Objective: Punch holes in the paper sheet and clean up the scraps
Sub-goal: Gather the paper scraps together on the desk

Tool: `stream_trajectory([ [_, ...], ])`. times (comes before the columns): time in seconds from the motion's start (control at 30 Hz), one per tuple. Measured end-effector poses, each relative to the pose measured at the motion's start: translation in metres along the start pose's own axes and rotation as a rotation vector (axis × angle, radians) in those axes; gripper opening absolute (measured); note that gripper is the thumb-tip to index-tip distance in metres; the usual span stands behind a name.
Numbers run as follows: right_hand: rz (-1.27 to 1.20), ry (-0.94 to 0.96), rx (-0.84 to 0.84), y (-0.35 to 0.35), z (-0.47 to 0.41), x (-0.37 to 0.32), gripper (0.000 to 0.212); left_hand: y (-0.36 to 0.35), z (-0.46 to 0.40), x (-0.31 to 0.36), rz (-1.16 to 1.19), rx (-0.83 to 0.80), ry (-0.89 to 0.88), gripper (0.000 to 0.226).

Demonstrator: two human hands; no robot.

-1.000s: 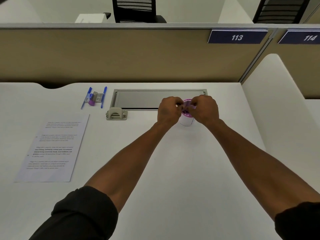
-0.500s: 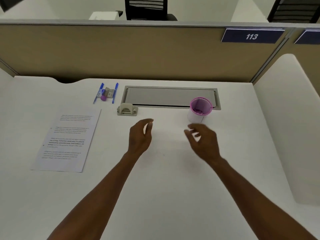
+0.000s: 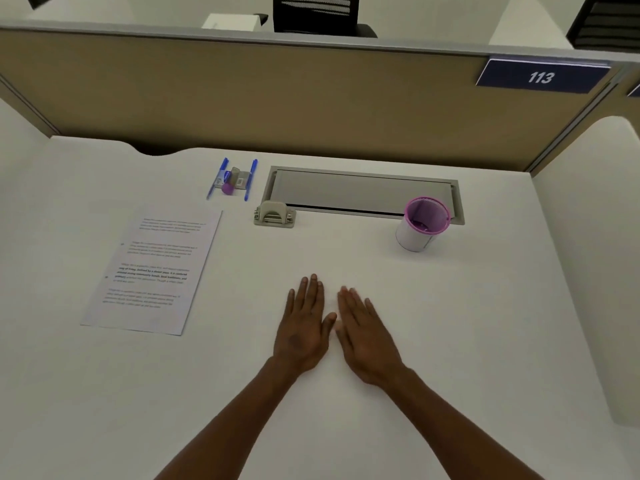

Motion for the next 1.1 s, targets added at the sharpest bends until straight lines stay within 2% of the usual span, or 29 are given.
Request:
stream_trajectory([
  [0.1,0.022,-0.194,0.077,0.015,-0.023,0.031,0.068,0.005,0.003,0.0,0.086,0.032,-0.025,0.063],
  [0.2,0.068,-0.347,-0.02,0.019,-0.036,0.057,0.075,0.007,0.007,-0.01,0.123,0.058,0.122,0.065],
  [0.27,0.093,-0.322,-0.063,0.013,-0.033,0.056,0.075,0.003,0.011,-0.012,0.076,0.039,0.142,0.067],
  [0.37,0.089,-0.185,-0.075,-0.001,-0.015,0.03,0.069,-0.003,0.017,-0.005,0.043,0.05,0.071,0.065],
  [0.5,-0.051,-0.016,-0.064,-0.004,0.004,0.0,0.06,0.001,0.02,-0.002,0.149,0.056,-0.015,0.058],
  [0.6,-0.09,0.009,-0.01,0.005,-0.014,-0.001,0.056,0.011,0.025,-0.016,0.147,0.12,0.094,0.059],
  [0.7,-0.054,-0.019,-0.048,0.006,-0.041,0.004,0.057,0.012,0.038,-0.034,0.091,0.127,0.175,0.063],
  [0.8,-0.04,0.014,-0.094,0.0,-0.04,0.002,0.054,0.009,0.048,-0.046,0.134,0.095,0.112,0.064],
  [0.9,-0.051,0.123,-0.105,-0.001,-0.009,-0.001,0.053,0.011,0.051,-0.051,0.209,0.102,0.064,0.063],
  [0.97,-0.11,0.077,-0.049,0.006,0.005,0.005,0.052,0.01,0.053,-0.049,0.2,0.1,0.034,0.064],
  [1.03,-0.143,-0.068,0.089,0.017,0.008,0.018,0.05,0.007,0.053,-0.046,0.124,0.085,-0.001,0.067],
  [1.1,-0.111,-0.204,0.141,0.02,0.009,0.026,0.051,0.006,0.053,-0.044,0.053,0.075,-0.012,0.071],
])
Point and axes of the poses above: each hand's wrist, its own z-axis away from the middle knuckle, its own y-axis out of the back of the hand, x = y × z, the point moved 3 cm from there along -z, towards the middle knuckle, and after that the axes turned 8 degrees about y, right-handed, at the moved point
